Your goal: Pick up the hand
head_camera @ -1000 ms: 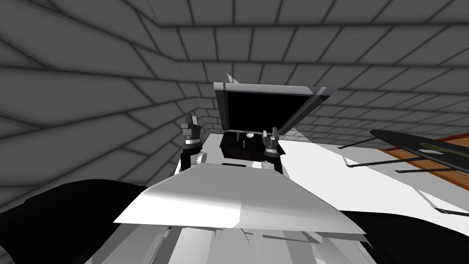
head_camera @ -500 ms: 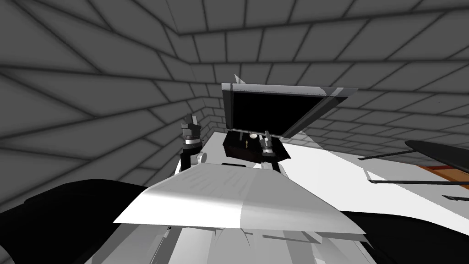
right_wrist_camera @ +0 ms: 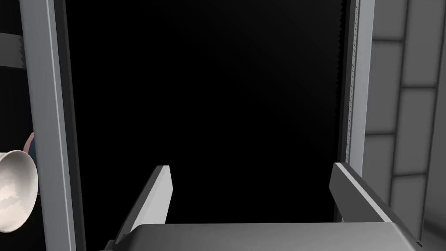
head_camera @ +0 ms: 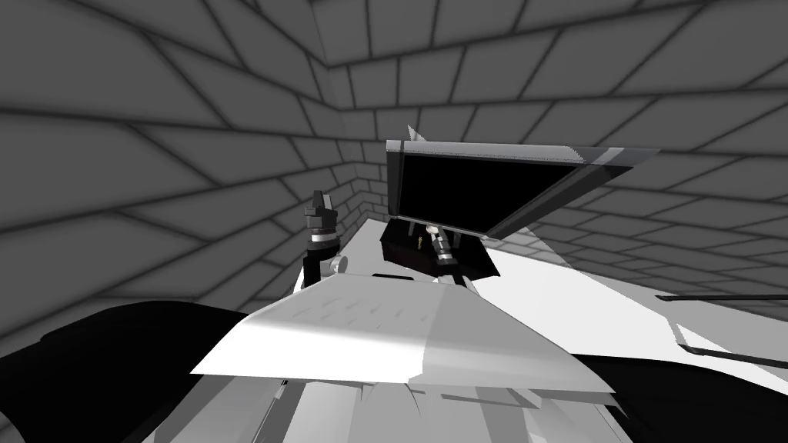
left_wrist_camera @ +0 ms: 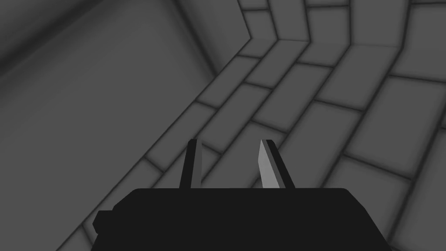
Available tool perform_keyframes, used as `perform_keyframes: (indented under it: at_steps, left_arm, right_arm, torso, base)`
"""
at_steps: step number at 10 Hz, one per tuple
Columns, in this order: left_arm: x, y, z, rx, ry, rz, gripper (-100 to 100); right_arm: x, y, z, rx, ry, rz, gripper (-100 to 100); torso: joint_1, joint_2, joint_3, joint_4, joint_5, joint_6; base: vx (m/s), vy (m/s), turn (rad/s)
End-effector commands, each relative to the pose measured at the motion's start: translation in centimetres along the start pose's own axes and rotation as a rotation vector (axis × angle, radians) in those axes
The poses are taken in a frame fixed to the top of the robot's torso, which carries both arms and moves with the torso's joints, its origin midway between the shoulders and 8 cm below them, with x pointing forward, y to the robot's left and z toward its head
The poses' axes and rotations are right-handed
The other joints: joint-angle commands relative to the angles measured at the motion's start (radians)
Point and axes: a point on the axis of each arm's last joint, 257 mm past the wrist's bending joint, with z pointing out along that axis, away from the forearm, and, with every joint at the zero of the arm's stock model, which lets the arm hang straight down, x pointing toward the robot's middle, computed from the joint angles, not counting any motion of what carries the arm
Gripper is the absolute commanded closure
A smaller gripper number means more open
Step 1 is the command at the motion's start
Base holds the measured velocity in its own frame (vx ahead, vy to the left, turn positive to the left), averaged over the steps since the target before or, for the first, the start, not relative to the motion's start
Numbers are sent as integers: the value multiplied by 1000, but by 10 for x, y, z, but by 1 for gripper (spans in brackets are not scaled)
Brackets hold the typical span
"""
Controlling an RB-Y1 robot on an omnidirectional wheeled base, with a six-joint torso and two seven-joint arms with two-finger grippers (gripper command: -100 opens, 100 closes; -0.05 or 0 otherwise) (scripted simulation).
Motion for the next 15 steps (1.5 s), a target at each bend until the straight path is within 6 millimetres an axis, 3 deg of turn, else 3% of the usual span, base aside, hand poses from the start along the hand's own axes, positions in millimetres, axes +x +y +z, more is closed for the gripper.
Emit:
perform_keyframes:
  at_steps: [1,4,5,7,9,10,11,12,13,15]
  left_arm:
    - [0,0,0,0,0,0,0]
    - [0,0,0,0,0,0,0]
    - [0,0,0,0,0,0,0]
    - [0,0,0,0,0,0,0]
    - [0,0,0,0,0,0,0]
    - [0,0,0,0,0,0,0]
    - [0,0,0,0,0,0,0]
    - [0,0,0,0,0,0,0]
    - [0,0,0,0,0,0,0]
    - [0,0,0,0,0,0,0]
  right_arm:
    - [-2,-30,-2,79,11,-14,-100]
    - [-9,-86,-18,229,27,-46,-100]
    - [-9,-90,-19,237,26,-46,-100]
    - [-20,-135,-38,368,39,-88,-100]
    - [-29,-164,-54,452,40,-113,-100]
    - [-31,-169,-57,465,38,-114,-100]
    - [-41,-192,-72,537,40,-141,-100]
    - [-41,-194,-73,540,39,-141,-100]
    - [-53,-216,-90,615,38,-170,-100]
    - [-53,-216,-90,615,38,-170,-100]
  torso:
    - [0,0,0,0,0,0]
    - [-1,1,0,0,0,1]
    - [0,0,0,0,0,0]
    - [0,-1,0,0,0,-1]
    - [0,0,0,0,0,1]
    - [0,-1,0,0,0,0]
    - [-1,-1,-1,0,0,0]
    - [-1,-1,-1,0,0,0]
    - [-1,-2,-1,0,0,1]
    - [-1,-2,-1,0,0,1]
  base:
    - [-42,7,246]
    - [-51,-1,266]
    - [-32,8,156]
    - [-42,11,384]
    - [-32,5,171]
    - [-21,-4,153]
    - [-20,5,253]
    - [-15,1,161]
    - [-17,7,296]
    - [-10,-1,50]
